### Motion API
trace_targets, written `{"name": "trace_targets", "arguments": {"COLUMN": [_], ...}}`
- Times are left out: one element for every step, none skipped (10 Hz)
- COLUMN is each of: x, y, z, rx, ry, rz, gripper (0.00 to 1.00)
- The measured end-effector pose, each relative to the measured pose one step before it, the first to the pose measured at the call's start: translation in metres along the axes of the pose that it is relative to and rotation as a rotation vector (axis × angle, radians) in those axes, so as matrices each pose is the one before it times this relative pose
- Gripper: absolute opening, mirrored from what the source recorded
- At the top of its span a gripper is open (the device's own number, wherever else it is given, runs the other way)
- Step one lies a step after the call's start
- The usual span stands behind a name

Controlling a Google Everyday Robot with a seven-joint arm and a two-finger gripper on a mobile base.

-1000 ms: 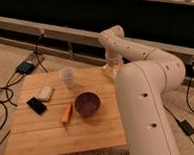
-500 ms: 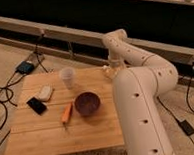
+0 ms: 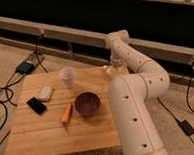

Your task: Place the bottle in the ceramic bowl

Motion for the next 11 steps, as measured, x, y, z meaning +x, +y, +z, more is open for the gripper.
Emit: {"name": "trace_targets", "arguments": {"x": [-0.00111, -0.00107, -0.00071, -0.00049, -0.00012, 0.00013, 0.00027, 0.0003, 0.00119, 0.0005, -0.00004], "y": [-0.0005, -0.0004, -0.00071, -0.00035, 0.00037, 0.00068, 0.00095, 0.00105, 0.00103, 0.00037, 0.00122], "z": [0.00378, 0.00393, 0.00359, 0.00272, 0.0045, 0.00379, 0.00369, 0.00401, 0.00472, 0.00208, 0.00052], "rx": [-0.00369, -0.00448, -0.00426, -0.00447, -0.00712, -0.00537, -0.00415, -0.00377, -0.00338, -0.00062, -0.00167], "ry": [0.00478, 0.00419, 0.00193, 0.00062, 0.00179, 0.00276, 0.0042, 0.00539, 0.00914, 0.00446, 0.00328], "rz": [-0.00161, -0.00132, 0.0, 0.00048, 0.00074, -0.00047, -0.00139, -0.00159, -0.00131, -0.00014, -0.00034], "gripper": [0.65, 0.65, 0.65, 0.65, 0.65, 0.65, 0.65, 0.65, 0.63, 0.55, 0.43]}}
